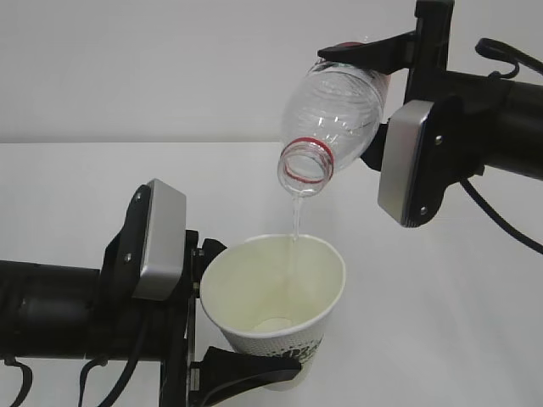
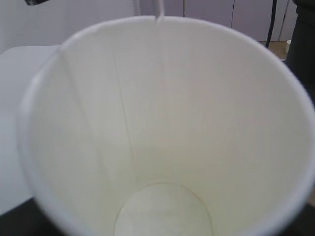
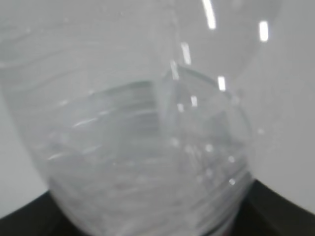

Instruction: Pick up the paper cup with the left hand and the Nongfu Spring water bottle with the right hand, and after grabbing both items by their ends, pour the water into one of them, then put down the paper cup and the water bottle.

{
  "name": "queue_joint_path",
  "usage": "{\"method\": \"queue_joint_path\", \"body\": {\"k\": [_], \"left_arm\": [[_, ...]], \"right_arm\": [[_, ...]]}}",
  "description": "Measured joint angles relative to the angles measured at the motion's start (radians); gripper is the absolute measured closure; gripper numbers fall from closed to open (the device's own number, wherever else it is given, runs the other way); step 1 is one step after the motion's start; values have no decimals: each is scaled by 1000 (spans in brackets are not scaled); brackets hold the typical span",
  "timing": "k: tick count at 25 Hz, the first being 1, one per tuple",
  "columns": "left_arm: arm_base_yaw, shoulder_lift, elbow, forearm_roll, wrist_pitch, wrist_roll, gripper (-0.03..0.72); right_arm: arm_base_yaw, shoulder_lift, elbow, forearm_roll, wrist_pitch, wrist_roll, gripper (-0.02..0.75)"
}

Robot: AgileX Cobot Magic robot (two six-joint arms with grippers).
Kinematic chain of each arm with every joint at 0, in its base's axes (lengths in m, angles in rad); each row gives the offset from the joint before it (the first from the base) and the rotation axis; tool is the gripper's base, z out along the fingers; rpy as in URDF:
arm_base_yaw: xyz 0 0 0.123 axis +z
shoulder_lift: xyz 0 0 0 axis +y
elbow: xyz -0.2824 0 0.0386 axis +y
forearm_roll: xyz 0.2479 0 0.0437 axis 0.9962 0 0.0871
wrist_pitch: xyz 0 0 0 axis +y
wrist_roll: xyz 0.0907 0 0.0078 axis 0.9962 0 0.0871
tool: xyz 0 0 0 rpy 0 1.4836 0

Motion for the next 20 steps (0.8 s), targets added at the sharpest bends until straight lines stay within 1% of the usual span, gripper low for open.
{"method": "queue_joint_path", "body": {"k": [20], "left_arm": [[0,0,0,0,9,0,118]], "right_arm": [[0,0,0,0,0,-2,256]]}}
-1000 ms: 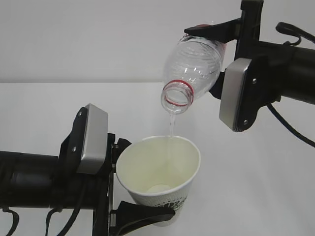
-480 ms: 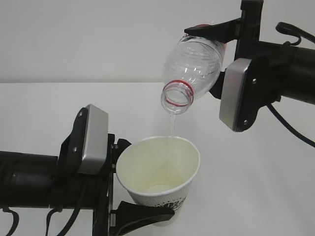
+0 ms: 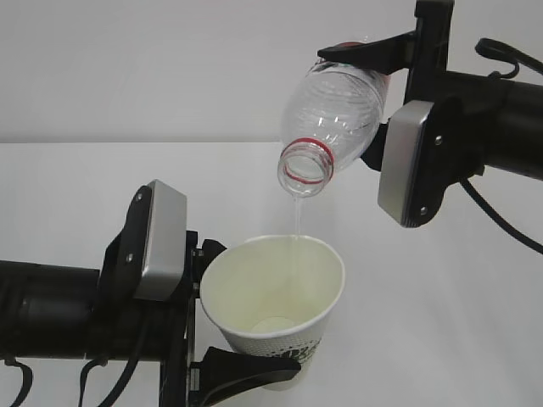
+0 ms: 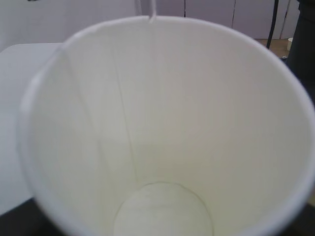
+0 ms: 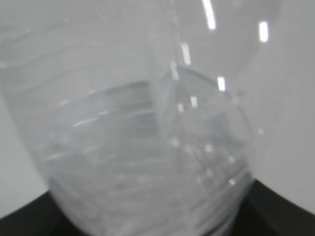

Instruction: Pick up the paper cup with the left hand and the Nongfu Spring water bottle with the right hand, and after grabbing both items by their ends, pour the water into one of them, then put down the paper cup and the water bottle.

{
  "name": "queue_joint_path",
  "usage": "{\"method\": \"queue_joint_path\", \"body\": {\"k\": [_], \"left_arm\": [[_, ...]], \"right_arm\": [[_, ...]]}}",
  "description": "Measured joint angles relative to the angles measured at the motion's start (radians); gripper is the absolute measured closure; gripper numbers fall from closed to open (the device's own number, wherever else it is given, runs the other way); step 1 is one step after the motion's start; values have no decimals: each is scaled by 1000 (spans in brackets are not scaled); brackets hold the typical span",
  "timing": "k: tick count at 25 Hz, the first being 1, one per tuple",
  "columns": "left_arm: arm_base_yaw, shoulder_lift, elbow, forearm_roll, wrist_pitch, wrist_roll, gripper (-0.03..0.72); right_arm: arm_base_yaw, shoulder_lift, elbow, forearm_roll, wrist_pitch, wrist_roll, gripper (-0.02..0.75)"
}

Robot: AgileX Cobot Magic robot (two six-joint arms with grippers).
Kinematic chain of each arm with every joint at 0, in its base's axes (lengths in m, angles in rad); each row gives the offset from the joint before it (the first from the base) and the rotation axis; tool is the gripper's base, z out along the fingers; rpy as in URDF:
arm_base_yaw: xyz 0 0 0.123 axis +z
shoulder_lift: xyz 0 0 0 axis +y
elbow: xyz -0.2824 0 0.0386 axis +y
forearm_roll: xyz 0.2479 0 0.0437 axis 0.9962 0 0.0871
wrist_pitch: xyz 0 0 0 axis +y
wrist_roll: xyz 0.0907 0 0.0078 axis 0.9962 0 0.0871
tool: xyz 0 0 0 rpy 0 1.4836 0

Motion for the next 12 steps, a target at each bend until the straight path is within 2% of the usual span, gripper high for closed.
{"method": "queue_joint_path", "body": {"k": [12], "left_arm": [[0,0,0,-2,4,0,118]], "right_arm": [[0,0,0,0,0,-13,256]]}}
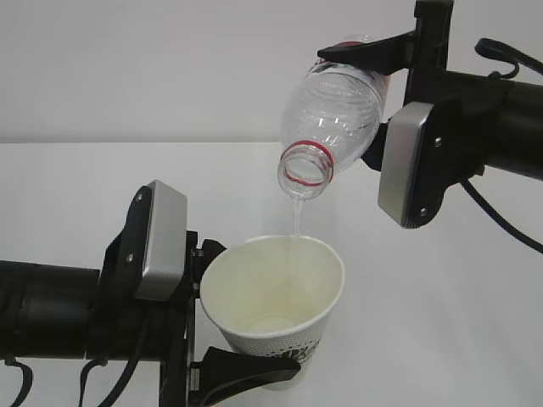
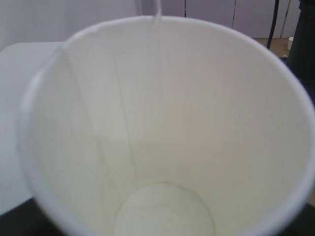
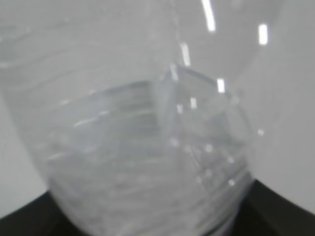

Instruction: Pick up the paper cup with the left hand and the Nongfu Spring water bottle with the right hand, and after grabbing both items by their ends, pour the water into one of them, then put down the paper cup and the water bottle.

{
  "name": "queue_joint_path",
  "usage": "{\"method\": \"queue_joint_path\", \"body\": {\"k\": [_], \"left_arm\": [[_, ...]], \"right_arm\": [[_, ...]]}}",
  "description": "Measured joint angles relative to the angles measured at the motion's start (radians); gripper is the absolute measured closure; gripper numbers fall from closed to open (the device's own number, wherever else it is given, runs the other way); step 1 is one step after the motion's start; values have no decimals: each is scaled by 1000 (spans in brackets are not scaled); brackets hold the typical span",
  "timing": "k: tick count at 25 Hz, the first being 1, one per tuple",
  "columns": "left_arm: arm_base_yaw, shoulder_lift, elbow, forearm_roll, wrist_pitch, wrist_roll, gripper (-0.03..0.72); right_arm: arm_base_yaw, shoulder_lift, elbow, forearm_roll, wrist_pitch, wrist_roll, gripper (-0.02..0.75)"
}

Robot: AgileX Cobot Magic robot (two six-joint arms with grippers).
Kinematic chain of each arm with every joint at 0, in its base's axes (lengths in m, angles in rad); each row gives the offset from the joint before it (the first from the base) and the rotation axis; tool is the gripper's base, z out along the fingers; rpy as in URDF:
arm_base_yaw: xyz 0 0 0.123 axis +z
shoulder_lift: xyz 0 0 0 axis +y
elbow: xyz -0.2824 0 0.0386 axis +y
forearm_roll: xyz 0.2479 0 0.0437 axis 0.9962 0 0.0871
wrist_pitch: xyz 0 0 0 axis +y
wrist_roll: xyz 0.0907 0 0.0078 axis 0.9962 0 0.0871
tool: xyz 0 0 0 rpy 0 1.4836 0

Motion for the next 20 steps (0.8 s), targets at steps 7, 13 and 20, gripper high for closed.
{"method": "queue_joint_path", "body": {"k": [7,13,20], "left_arm": [[0,0,0,0,0,0,118],[0,0,0,0,0,0,118],[0,0,0,0,0,0,118]], "right_arm": [[0,0,0,0,0,-4,257],[0,0,0,0,-2,-6,257],[0,0,0,0,-2,-6,256]]}}
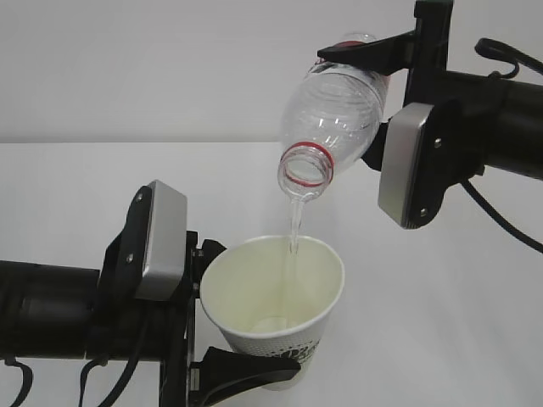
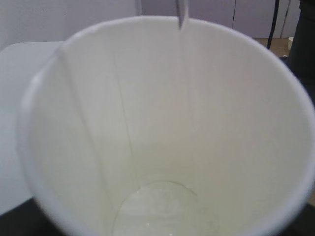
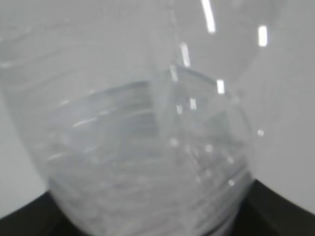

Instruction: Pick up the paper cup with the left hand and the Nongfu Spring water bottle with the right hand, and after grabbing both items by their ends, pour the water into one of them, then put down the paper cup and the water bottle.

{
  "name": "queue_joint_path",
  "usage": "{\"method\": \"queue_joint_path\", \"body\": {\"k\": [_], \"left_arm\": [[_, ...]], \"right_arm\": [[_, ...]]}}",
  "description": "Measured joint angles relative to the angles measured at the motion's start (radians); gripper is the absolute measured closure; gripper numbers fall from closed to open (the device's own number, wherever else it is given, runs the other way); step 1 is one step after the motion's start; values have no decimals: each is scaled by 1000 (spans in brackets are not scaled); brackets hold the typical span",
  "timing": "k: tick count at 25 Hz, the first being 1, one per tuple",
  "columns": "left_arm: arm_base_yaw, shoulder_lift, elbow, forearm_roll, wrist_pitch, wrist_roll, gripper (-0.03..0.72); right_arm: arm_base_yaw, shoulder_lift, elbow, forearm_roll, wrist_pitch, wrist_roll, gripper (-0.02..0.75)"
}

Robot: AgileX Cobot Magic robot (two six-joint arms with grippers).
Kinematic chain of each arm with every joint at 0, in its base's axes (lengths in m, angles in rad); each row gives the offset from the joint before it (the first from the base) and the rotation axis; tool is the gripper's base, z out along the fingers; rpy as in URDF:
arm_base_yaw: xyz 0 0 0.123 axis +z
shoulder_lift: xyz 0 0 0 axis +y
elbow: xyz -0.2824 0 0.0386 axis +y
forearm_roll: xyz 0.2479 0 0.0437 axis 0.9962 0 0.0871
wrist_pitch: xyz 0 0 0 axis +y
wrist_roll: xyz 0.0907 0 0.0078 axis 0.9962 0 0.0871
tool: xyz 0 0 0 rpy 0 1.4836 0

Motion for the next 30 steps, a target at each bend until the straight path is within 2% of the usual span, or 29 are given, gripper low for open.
{"method": "queue_joint_path", "body": {"k": [30], "left_arm": [[0,0,0,22,0,0,118]], "right_arm": [[0,0,0,0,0,-4,258]]}}
